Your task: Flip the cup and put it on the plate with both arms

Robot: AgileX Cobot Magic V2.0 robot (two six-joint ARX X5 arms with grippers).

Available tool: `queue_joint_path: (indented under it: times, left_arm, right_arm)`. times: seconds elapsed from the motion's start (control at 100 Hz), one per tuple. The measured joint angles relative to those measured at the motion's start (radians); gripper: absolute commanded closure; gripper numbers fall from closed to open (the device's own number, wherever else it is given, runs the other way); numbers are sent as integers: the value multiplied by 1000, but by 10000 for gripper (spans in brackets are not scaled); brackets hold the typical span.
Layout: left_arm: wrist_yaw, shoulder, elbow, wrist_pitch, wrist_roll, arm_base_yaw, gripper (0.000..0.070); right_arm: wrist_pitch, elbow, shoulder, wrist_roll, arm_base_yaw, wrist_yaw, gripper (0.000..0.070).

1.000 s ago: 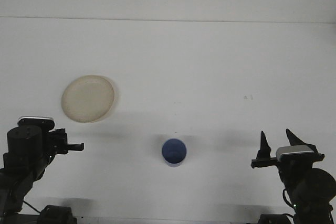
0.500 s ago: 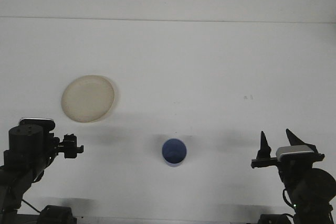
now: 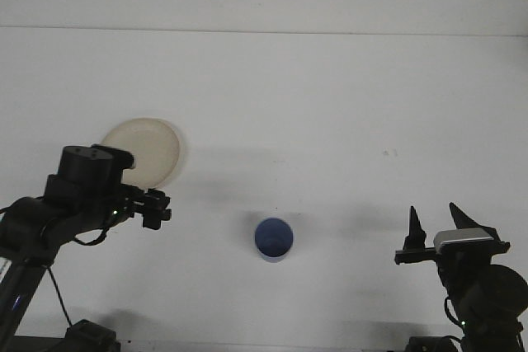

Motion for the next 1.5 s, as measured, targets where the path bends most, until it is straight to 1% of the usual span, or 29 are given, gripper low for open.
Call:
queue_joint_path:
  times: [0.3, 0.61, 0.82, 1.23, 1.27, 1.3, 1.45, 1.48, 1.5]
  left_arm:
    - [1, 234, 34, 101, -57, -262, 318]
    - [2, 435, 153, 128, -72, -451, 318]
    - [2, 524, 171, 132, -74, -495, 318]
    - [2, 644, 171, 132, -74, -497, 327]
    - [2, 649, 171, 132, -74, -497, 346]
    - [2, 653, 171, 132, -74, -497, 384]
    - [2, 667, 171, 134, -74, -499, 653]
    - [2, 668, 171, 134, -74, -500, 694]
    - [2, 669, 171, 134, -74, -500, 696]
  right_arm:
    - [-2, 0, 0, 0, 0, 0, 215]
    - [-5, 0, 0, 0, 0, 0, 215]
    - [-24, 0, 0, 0, 0, 0, 215]
    - [-29, 0, 0, 0, 0, 0, 215]
    - [-29, 0, 0, 0, 0, 0, 215]
    - [-29, 0, 0, 0, 0, 0, 215]
    - [-29, 0, 0, 0, 0, 0, 215]
    - [-29, 0, 0, 0, 0, 0, 215]
    - [-29, 0, 0, 0, 0, 0, 215]
